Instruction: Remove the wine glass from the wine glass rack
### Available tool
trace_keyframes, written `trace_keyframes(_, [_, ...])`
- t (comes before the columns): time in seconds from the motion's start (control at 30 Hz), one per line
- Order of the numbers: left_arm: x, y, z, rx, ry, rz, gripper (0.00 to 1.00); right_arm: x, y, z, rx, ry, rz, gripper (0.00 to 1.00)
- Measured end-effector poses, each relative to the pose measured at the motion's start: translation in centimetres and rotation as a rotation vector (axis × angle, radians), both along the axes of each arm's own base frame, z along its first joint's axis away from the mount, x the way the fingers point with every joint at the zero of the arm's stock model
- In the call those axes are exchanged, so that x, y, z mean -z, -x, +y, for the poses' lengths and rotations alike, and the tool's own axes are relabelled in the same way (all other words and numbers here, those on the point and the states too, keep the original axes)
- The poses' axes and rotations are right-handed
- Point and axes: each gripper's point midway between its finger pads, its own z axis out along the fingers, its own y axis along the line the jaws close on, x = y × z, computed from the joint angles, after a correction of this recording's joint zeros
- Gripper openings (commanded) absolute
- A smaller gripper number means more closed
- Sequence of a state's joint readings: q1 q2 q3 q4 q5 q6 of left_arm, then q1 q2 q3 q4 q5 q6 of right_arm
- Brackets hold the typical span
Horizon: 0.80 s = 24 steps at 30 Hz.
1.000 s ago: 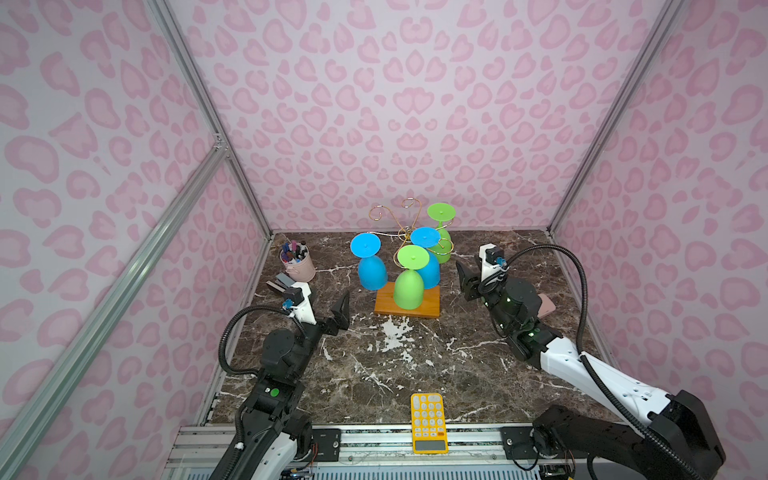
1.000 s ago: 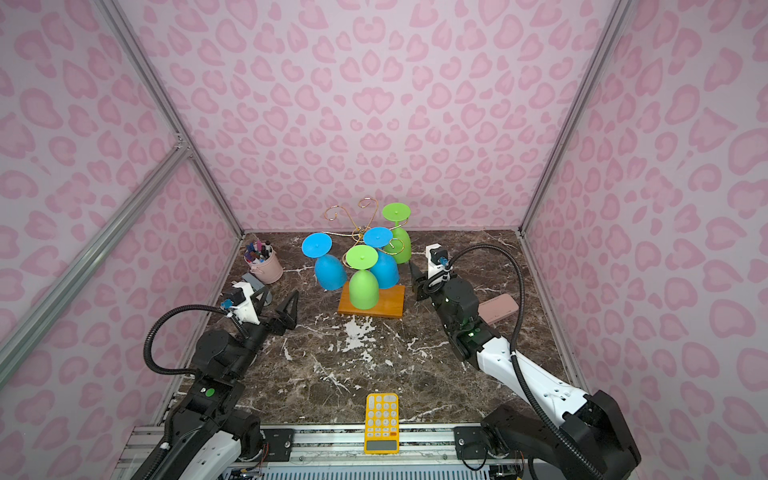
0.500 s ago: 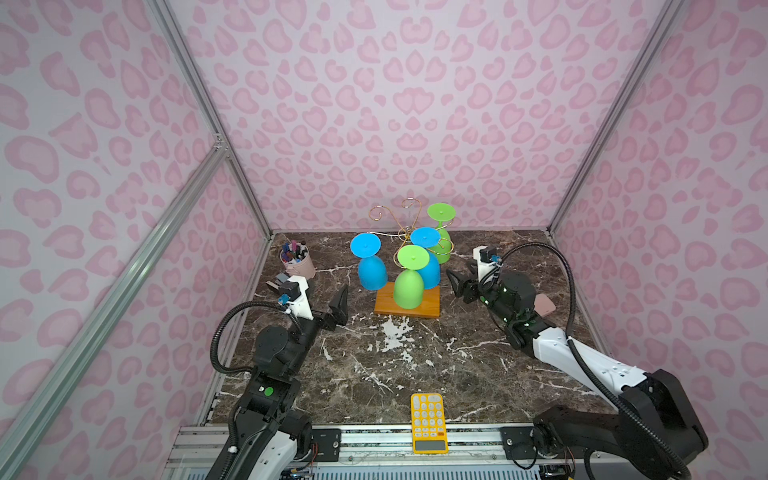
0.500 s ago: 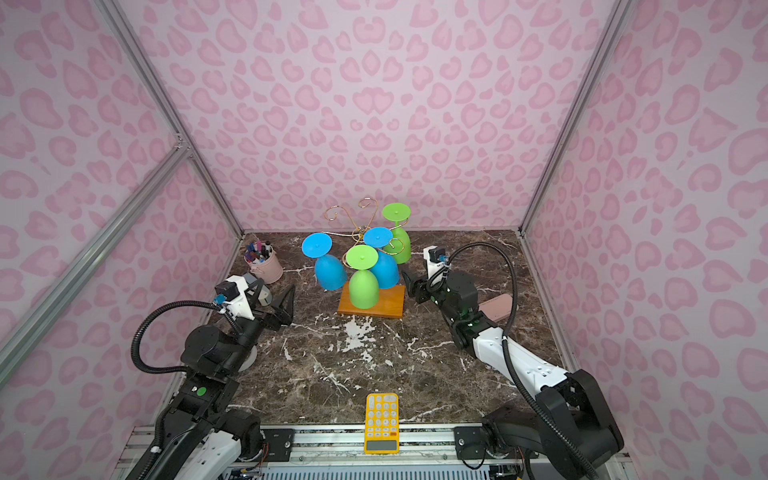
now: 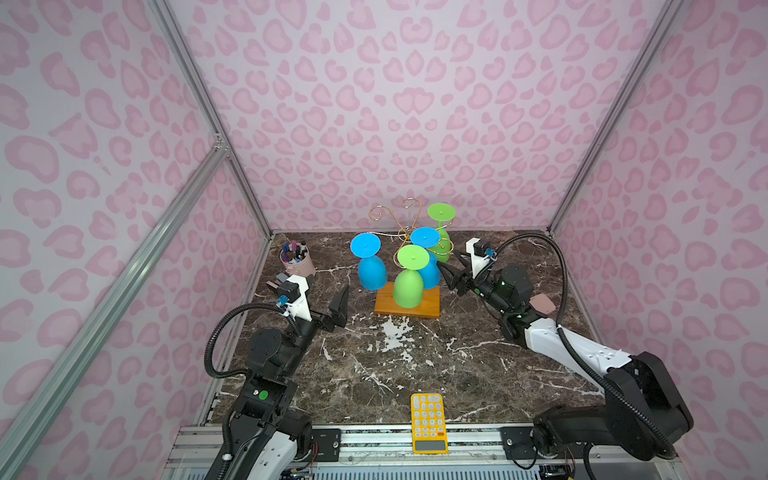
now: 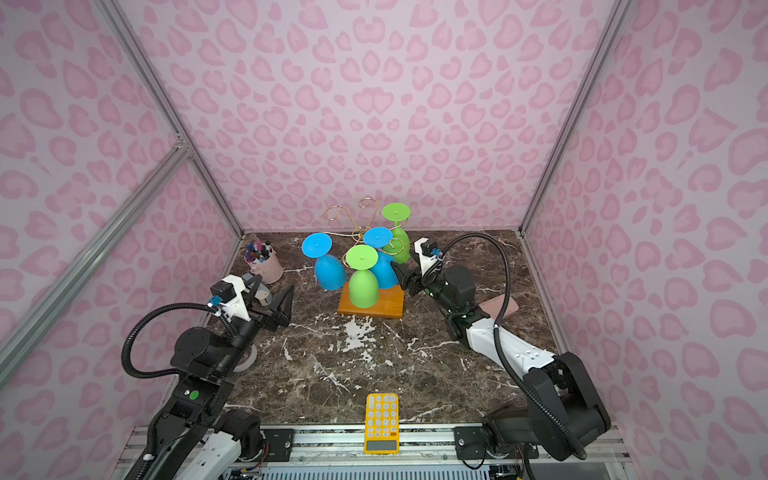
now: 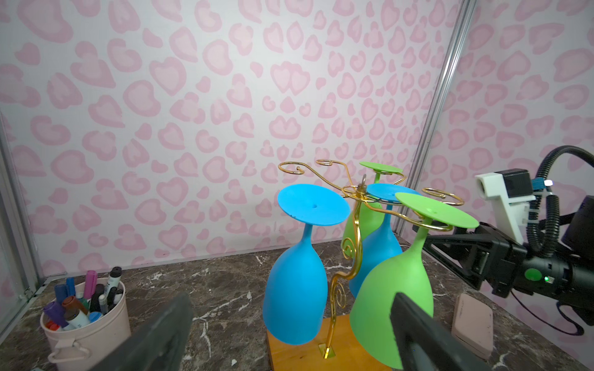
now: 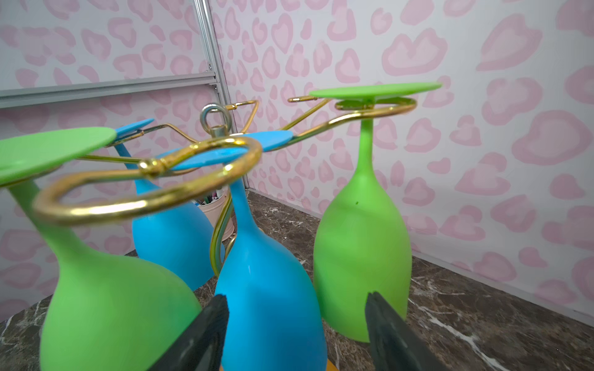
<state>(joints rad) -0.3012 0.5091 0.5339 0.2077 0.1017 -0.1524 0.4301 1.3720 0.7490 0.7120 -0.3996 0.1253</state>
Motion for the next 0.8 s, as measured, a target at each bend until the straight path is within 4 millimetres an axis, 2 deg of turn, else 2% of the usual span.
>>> trace_keyframes(0.27, [-1.4,0.4,0.0,0.004,-0.004,-0.032,0.97,-0.5,-0.4,1.2,-0.029,0.006,-0.019,0.69])
trace_keyframes(0.5, [-3.1,1.1,0.2,0.004,0.008,-0.071,0.97,-1.3,-0.4,3.3,-0.066,0.013,-0.059,0.69])
trace_keyframes(0.8, [-4.0,1.3,0.3,0.004,0.011,-0.08,0.97,-1.2,-2.1,3.6,-0.028,0.002,-0.077,0.69])
